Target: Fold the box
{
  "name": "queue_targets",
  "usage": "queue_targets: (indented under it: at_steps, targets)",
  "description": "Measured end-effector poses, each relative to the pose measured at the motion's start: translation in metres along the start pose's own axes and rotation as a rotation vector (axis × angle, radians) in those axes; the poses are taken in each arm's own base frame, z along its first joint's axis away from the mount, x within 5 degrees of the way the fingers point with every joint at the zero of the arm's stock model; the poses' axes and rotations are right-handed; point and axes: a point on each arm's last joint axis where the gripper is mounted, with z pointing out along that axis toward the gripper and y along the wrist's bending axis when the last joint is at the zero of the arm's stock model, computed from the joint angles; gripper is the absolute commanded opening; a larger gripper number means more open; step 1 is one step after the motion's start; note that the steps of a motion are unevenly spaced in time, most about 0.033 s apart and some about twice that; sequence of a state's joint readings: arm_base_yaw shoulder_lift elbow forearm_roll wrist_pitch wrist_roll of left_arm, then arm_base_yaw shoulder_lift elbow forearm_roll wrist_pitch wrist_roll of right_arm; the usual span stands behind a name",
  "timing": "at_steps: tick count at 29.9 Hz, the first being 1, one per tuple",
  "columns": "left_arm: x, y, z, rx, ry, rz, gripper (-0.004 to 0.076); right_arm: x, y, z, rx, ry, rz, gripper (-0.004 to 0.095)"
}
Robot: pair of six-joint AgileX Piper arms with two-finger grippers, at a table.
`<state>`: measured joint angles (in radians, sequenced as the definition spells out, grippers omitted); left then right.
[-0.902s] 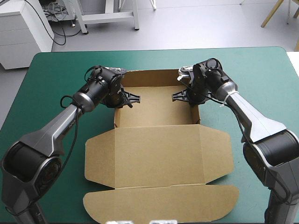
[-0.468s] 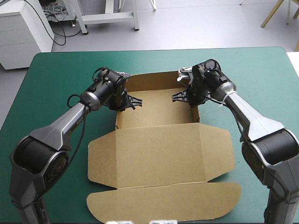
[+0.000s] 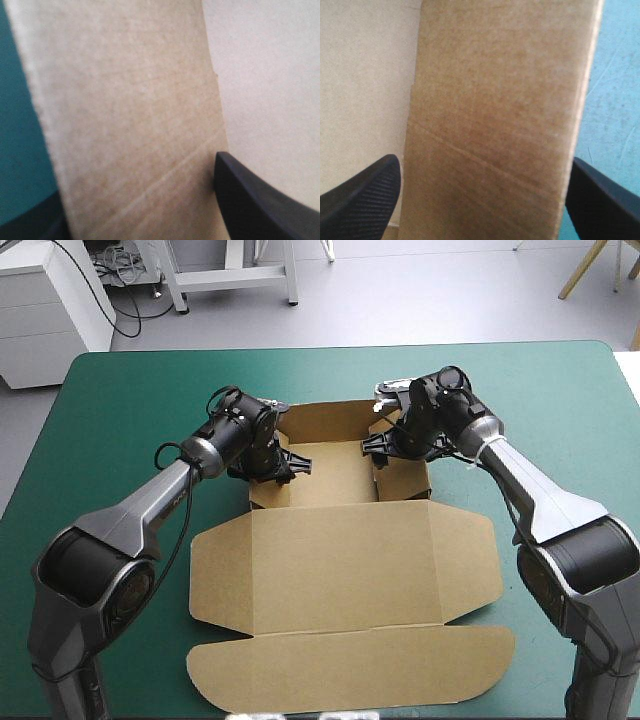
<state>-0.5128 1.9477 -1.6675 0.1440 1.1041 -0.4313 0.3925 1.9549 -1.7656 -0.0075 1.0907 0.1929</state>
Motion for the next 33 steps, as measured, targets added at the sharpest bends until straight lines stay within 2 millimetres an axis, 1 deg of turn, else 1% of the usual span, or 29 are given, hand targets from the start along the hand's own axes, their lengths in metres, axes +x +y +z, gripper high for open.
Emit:
queue_targets:
  at_steps: [2,4,7,10,13,17,20,22,24,26,27,29,30,31,33]
  targets:
    - [-0.001,-0.001,-0.001,0.0,-0.001,0.0,0.0469,0.0,0.0,0.0,0.005,-0.004,-0.003,0.0834]
    - [-0.006,-0.002,-0.007,0.004,-0.013,-0.004,0.0469,-0.001,-0.001,0.0,0.015,-0.009,-0.009,0.0834]
    - [-0.017,-0.002,-0.026,0.018,-0.058,-0.007,0.0469,-0.005,-0.002,-0.005,0.022,-0.03,-0.014,0.0833]
    - [-0.031,0.002,-0.049,0.034,-0.118,-0.027,0.0469,-0.013,-0.001,-0.018,0.026,-0.068,-0.016,0.0833]
    - [-0.047,0.01,-0.083,0.057,-0.217,-0.058,0.0469,-0.022,-0.001,-0.039,0.032,-0.11,-0.015,0.0833]
    - [-0.063,0.023,-0.132,0.06,-0.38,-0.045,0.0469,-0.032,-0.001,-0.079,0.033,-0.188,-0.02,0.0833]
    - [-0.064,0.029,-0.163,0.076,-0.47,-0.018,0.0469,-0.03,-0.001,-0.112,0.021,-0.257,-0.022,0.0833]
    - [-0.06,0.033,-0.183,0.082,-0.522,0.006,0.0469,-0.025,-0.002,-0.134,0.013,-0.298,-0.02,0.0833]
    - [-0.054,0.037,-0.201,0.086,-0.563,0.022,0.0463,-0.02,-0.002,-0.151,0.002,-0.331,-0.018,0.0833]
    - [-0.047,0.042,-0.219,0.078,-0.605,0.047,0.0414,-0.015,-0.003,-0.167,-0.012,-0.358,-0.018,0.0833]
    - [-0.044,0.044,-0.226,0.074,-0.619,0.062,0.0353,-0.013,-0.003,-0.172,-0.018,-0.367,-0.019,0.0833]
    - [-0.037,0.048,-0.242,0.068,-0.655,0.09,0.0186,-0.011,-0.003,-0.179,-0.026,-0.381,-0.022,0.0833]
    - [-0.033,0.051,-0.249,0.066,-0.671,0.099,0.0074,-0.009,-0.003,-0.181,-0.029,-0.382,-0.024,0.0833]
    - [-0.029,0.053,-0.256,0.065,-0.687,0.106,-0.0007,-0.007,-0.003,-0.18,-0.03,-0.374,-0.025,0.0833]
    - [-0.021,0.057,-0.271,0.062,-0.721,0.132,-0.0003,-0.002,-0.004,-0.174,-0.027,-0.346,-0.027,0.083]
